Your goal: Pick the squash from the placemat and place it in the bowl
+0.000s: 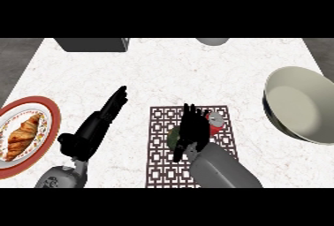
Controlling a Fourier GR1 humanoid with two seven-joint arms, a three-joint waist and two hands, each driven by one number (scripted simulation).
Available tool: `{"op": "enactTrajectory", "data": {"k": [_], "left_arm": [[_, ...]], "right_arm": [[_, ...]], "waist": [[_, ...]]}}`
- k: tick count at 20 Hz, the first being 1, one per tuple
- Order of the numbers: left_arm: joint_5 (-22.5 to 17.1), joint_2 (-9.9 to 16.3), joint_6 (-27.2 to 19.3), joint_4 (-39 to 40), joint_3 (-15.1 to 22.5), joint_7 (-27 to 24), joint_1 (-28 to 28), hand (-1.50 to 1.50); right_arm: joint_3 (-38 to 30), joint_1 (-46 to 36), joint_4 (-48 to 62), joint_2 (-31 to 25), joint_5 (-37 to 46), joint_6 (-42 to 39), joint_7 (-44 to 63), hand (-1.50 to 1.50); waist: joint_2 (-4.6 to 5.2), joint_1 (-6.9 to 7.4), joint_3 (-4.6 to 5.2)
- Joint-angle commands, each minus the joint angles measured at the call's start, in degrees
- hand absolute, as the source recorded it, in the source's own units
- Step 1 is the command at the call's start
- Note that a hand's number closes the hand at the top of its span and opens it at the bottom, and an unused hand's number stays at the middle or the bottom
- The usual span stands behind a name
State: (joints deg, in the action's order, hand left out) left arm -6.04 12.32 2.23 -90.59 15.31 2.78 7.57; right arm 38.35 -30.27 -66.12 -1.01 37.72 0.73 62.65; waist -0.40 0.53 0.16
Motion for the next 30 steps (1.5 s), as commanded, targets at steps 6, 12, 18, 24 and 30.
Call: {"op": "enactTrajectory", "data": {"k": [6,12,18,24,30], "left_arm": [[1.2,-0.2,3.4,-1.6,-1.3,-1.4,-3.0,0.00],[1.3,-1.9,3.7,-1.6,-4.1,2.3,0.7,0.00],[2.6,-2.7,1.3,-0.2,-4.1,2.1,0.4,0.00],[2.4,-2.2,2.8,-0.2,-4.5,1.1,-0.4,0.00],[4.1,-4.4,1.3,-2.8,-1.6,1.6,-3.5,0.00]], "right_arm": [[4.6,-5.0,7.5,1.0,-0.3,9.2,1.9,1.50],[1.7,-4.2,9.8,1.0,3.3,10.1,-2.7,1.50],[9.9,7.7,-9.5,-12.7,1.7,-4.0,-25.6,1.50],[6.8,11.4,-25.9,-30.1,7.2,-3.4,-28.2,1.50],[-2.9,12.8,-38.8,-33.9,8.0,5.2,-27.8,1.50]], "waist": [[0.50,0.60,-0.16],[0.46,0.04,-0.17],[0.04,-1.94,-0.20],[0.01,-1.95,-0.12],[-0.14,-1.91,-0.17]]}}
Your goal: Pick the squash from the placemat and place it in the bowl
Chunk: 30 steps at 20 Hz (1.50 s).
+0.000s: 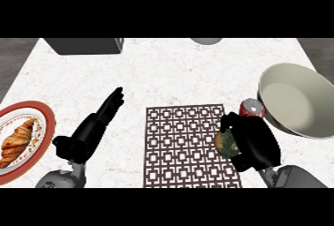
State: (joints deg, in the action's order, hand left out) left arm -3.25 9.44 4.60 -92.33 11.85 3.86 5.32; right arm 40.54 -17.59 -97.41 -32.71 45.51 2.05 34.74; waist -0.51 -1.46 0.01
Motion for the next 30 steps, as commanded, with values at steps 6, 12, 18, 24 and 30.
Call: {"op": "enactTrajectory", "data": {"k": [6,12,18,24,30], "left_arm": [[0.2,0.5,0.9,-1.5,-0.2,0.8,-0.3,0.00],[0.5,-1.0,1.7,-0.4,-0.7,1.6,1.8,0.00],[1.4,-2.1,2.1,3.7,-1.4,-0.6,2.8,0.00],[0.0,-0.6,4.3,-0.4,-2.4,1.8,0.9,0.00],[3.7,-3.6,1.7,3.8,-0.2,-1.8,2.3,0.00]], "right_arm": [[-16.3,2.6,-16.8,-1.5,-7.8,8.2,0.5,1.50],[-28.4,4.6,-13.3,-3.1,-13.4,4.9,-3.8,1.50],[-33.0,3.9,-3.4,-5.6,-6.8,6.7,-11.0,1.50],[-37.0,-3.3,15.1,-2.7,-3.0,13.2,-20.6,1.50],[-36.6,-3.5,27.7,-4.2,-9.2,1.1,-22.8,1.50]], "waist": [[0.27,0.78,-0.04],[0.49,1.43,-0.01],[0.60,1.44,-0.01],[0.63,2.15,-0.03],[0.94,2.32,-0.03]]}}
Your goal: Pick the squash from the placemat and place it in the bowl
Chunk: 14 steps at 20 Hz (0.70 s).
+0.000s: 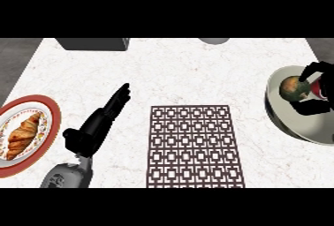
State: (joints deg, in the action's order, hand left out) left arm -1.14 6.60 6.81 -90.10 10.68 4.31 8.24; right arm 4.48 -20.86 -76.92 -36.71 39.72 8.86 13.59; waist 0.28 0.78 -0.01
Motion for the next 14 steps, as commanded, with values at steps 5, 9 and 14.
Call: {"op": "enactTrajectory", "data": {"k": [5,9,14], "left_arm": [[-0.4,-1.7,-0.1,-2.0,0.8,3.0,1.7,0.00],[-0.8,0.7,1.9,0.3,-2.0,0.1,0.3,0.00],[-1.4,0.8,3.0,0.4,-2.7,1.1,1.9,0.00]], "right_arm": [[-3.8,-7.3,20.2,2.2,-10.2,-11.0,-11.8,-1.50],[-6.9,-11.0,25.0,4.0,-10.9,-8.1,-19.5,-1.50],[-14.0,-12.7,30.1,2.3,-14.3,-4.5,-24.4,-1.50]], "waist": [[0.13,0.69,-0.09],[-0.04,0.08,-0.03],[-0.09,-0.33,-0.04]]}}
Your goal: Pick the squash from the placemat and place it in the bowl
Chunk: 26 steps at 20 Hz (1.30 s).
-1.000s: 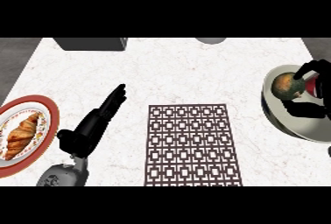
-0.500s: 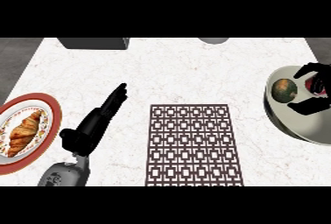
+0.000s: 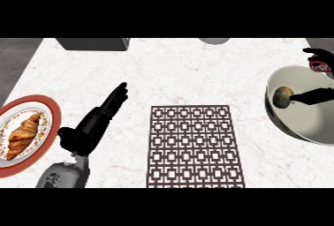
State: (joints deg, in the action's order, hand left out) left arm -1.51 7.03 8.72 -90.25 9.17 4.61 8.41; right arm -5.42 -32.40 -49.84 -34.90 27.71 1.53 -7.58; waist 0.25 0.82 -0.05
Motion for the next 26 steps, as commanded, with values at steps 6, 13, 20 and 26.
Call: {"op": "enactTrajectory", "data": {"k": [6,13,20,26], "left_arm": [[0.9,-0.4,-0.4,1.4,-0.6,0.2,0.6,0.00],[1.8,-2.0,-0.8,-1.5,1.3,0.7,-0.9,0.00],[1.8,-1.0,0.0,-0.8,0.1,0.6,-0.7,0.00],[2.4,-2.2,-0.3,-1.6,1.2,-1.4,-2.4,0.00]], "right_arm": [[-14.2,-1.1,4.1,-1.0,-11.2,3.3,-1.4,-1.50],[-24.4,1.5,15.4,-10.3,-19.1,-4.6,-8.3,-1.50],[-32.1,6.1,29.6,-20.9,-23.1,-12.1,-21.2,-1.50],[-32.7,11.5,35.9,-25.0,-23.0,-21.3,-29.5,-1.50]], "waist": [[-0.17,-1.01,0.02],[-0.10,-0.78,-0.04],[0.36,0.02,-0.23],[0.48,0.09,-0.40]]}}
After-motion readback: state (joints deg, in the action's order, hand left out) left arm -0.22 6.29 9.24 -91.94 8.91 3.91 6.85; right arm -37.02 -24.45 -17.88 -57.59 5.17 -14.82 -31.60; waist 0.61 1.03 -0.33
